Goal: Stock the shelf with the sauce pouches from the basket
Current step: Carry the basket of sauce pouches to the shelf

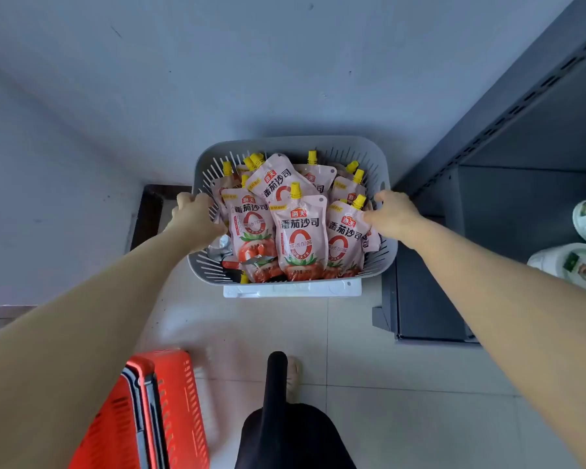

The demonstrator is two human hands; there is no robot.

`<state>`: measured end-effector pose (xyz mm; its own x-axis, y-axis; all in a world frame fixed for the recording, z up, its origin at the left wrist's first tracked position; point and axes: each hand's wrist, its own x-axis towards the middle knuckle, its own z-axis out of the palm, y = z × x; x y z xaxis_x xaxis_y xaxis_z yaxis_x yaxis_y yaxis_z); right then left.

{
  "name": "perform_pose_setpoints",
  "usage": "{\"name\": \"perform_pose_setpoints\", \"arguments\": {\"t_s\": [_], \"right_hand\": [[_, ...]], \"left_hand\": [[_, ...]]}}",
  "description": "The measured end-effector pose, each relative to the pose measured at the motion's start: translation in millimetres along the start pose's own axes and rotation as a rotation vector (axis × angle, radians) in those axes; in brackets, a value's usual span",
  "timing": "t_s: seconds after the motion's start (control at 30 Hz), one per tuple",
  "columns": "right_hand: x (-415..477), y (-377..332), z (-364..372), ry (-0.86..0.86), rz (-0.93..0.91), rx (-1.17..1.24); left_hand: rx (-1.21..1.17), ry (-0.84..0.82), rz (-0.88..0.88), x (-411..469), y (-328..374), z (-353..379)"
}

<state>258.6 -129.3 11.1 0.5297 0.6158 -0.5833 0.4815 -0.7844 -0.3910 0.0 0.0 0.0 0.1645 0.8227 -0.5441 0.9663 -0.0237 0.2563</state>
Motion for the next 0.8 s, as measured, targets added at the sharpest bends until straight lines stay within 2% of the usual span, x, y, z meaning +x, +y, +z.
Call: {"name": "perform_pose_setpoints", "arguments": {"t_s": [0.13,0.23,0.33,0.4,0.47,0.67,0.8], "right_hand": [[11.0,3.5,3.8,0.095,-0.004,0.098],[22.5,5.8,7.5,0.106,0.037,0.277],[32.4,6.7,11.3,0.111,0.057,0.386],[39.8,9.3,13.8,0.114,0.076,0.372],[46.9,14.7,16.8,0.117,0.086,0.381],[49.9,19.1,13.8,0.162,0.204,0.795],[44.2,17.8,10.6,0.154,0.247,0.838]], "left_hand": [[-0.215,0.059,-0.099,9.7,2.5,6.4],[-0.372,0.073,-0.195,17.9,6.9,10.1],[-0.388,0.063,-0.295,27.6,10.4,11.9],[-0.390,0.061,-0.350,36.0,10.3,12.6],[-0.458,0.040,-0.371,42.6,9.1,12.8],[-0.839,0.062,-0.435,47.5,8.5,10.9],[-0.997,0.044,-0.466,42.1,2.1,6.4]]}}
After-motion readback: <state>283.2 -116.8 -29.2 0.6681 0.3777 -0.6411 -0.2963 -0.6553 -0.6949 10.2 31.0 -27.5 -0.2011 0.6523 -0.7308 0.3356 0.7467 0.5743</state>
